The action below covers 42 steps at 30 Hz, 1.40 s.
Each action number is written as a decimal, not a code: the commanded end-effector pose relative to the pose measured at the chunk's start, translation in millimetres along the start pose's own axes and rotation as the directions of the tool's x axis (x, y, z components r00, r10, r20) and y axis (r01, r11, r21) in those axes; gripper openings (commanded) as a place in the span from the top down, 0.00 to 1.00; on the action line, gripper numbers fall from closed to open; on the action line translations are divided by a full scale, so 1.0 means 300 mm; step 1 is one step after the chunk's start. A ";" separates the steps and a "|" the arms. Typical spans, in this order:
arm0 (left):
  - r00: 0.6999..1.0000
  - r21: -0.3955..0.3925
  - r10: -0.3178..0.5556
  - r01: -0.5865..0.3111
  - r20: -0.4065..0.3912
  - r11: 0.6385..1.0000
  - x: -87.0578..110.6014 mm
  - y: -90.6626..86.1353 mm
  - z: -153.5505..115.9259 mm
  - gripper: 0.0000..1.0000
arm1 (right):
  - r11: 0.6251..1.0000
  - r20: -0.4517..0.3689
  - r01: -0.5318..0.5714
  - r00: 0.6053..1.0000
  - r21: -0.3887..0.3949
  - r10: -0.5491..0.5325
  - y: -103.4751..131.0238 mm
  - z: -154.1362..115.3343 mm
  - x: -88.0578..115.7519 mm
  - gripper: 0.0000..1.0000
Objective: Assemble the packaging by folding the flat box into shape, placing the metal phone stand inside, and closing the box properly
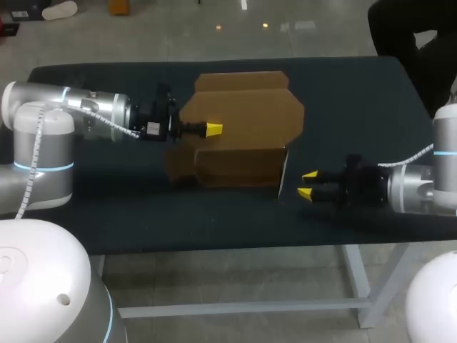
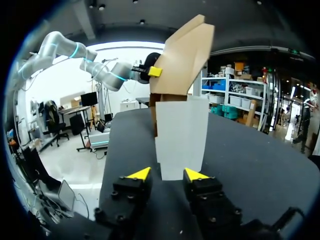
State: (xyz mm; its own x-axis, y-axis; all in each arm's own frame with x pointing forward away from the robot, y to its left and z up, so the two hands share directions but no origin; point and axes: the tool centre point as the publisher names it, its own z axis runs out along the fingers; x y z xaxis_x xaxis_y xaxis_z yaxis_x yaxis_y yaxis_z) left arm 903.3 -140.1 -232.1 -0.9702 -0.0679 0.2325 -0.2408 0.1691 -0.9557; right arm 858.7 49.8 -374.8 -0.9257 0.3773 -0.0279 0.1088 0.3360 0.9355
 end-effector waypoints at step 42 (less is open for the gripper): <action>0.999 0.012 0.036 -0.036 0.020 0.999 -0.022 0.026 -0.007 1.00 | 1.000 0.002 -0.018 1.000 -0.024 0.018 0.014 0.070 -0.042 0.56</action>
State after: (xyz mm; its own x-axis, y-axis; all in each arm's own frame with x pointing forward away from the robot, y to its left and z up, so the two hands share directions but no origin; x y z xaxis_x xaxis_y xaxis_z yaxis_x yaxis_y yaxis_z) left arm 907.3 -137.4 -236.8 -0.9773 -0.0838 0.1944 -0.2058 0.1600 -0.9654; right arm 874.7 62.8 -373.8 -0.9223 0.3862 -0.0102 0.1221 0.3164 0.9407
